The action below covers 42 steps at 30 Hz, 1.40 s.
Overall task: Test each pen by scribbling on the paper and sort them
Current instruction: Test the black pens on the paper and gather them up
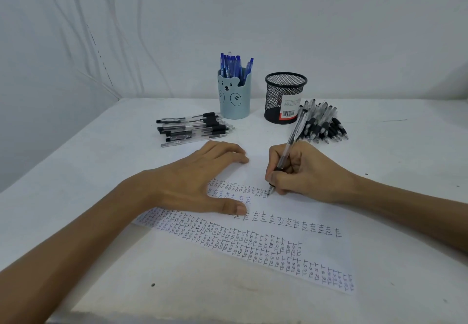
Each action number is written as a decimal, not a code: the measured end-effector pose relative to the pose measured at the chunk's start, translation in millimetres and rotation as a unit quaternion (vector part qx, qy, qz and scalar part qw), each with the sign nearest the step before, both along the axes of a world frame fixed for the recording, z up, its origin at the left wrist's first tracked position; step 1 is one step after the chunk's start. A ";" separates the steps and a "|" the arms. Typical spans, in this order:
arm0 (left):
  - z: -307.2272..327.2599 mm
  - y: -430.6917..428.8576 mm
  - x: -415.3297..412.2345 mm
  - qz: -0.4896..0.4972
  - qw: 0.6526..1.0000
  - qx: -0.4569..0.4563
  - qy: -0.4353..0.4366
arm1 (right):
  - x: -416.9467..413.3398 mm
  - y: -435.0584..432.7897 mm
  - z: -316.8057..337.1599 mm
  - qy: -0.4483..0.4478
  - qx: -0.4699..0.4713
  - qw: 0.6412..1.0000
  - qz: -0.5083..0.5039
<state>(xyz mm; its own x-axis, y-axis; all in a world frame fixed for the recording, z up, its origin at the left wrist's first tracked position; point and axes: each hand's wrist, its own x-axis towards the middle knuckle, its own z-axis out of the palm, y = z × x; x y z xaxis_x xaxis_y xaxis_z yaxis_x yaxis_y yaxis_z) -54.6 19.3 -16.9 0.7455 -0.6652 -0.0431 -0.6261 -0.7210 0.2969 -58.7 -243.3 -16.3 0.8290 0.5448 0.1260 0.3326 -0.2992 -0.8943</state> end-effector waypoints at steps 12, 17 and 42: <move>-0.3 -0.1 0.2 -0.002 1.000 0.000 0.001 | -0.2 0.8 2.0 0.002 -0.013 1.000 -0.017; -0.7 0.3 0.5 -0.002 1.000 -0.002 0.003 | -0.2 1.9 1.8 -0.001 -0.014 1.000 -0.019; -3.9 1.8 3.6 -0.010 1.000 -0.006 -0.018 | 4.6 2.1 -1.5 0.012 0.026 0.997 -0.067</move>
<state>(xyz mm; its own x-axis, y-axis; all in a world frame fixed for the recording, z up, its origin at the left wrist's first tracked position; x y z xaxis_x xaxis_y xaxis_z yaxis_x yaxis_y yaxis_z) -51.0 21.1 -20.8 0.7336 -0.6795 -0.0093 -0.6499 -0.7055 0.2825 -54.0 -241.1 -17.8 0.8970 0.4225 0.1300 0.2708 -0.2928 -0.9170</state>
